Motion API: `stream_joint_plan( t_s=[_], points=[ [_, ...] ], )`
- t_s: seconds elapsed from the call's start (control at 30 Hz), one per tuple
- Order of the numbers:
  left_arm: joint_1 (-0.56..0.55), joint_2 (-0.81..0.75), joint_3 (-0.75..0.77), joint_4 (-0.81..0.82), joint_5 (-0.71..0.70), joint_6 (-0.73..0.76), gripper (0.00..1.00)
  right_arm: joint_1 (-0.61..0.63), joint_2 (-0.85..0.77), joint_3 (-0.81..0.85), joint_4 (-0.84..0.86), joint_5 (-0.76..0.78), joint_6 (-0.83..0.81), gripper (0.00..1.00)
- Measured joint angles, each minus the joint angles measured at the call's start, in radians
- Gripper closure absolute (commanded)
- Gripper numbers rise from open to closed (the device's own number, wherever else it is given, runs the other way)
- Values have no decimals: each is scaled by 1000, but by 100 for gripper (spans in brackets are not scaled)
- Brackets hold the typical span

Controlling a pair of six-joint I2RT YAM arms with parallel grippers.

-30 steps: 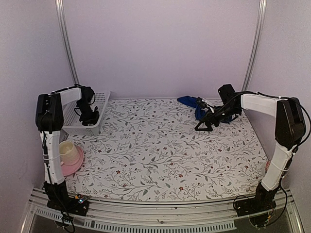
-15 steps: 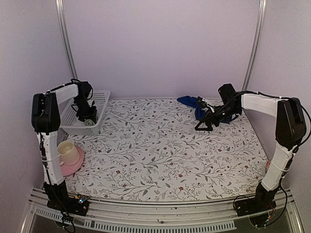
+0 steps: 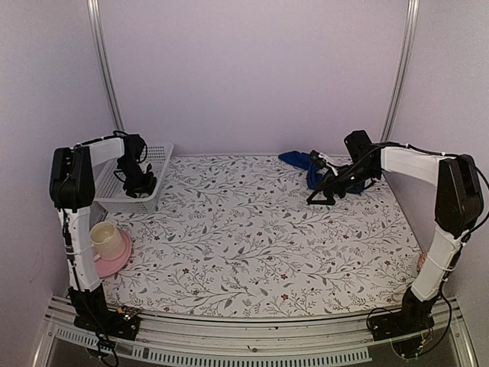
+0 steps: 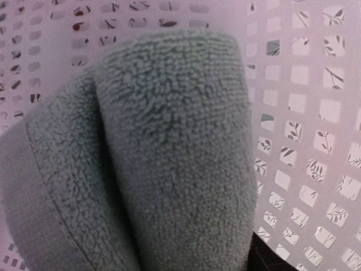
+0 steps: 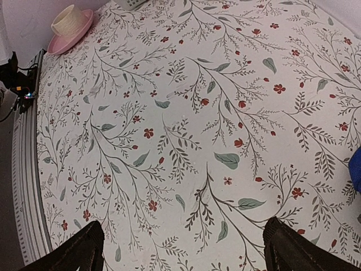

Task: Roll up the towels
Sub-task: Place the towel in the storage box.

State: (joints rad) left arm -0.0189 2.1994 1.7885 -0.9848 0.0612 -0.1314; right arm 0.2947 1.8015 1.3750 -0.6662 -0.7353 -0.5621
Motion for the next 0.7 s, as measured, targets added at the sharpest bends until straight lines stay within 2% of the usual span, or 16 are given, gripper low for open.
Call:
stream_joint_plan(
  t_s=[0.13, 0.4, 0.57, 0.7],
  points=[
    [0, 0, -21, 8, -10, -3, 25, 0, 0, 0, 0, 0, 0, 1],
    [0, -3, -42, 18, -53, -11, 23, 0, 0, 0, 0, -1, -1, 1],
    [0, -48, -55, 34, -77, -21, 14, 0, 0, 0, 0, -1, -1, 1],
    [0, -92, -55, 48, -99, -26, 11, 2, 0, 0, 0, -1, -2, 1]
  ],
)
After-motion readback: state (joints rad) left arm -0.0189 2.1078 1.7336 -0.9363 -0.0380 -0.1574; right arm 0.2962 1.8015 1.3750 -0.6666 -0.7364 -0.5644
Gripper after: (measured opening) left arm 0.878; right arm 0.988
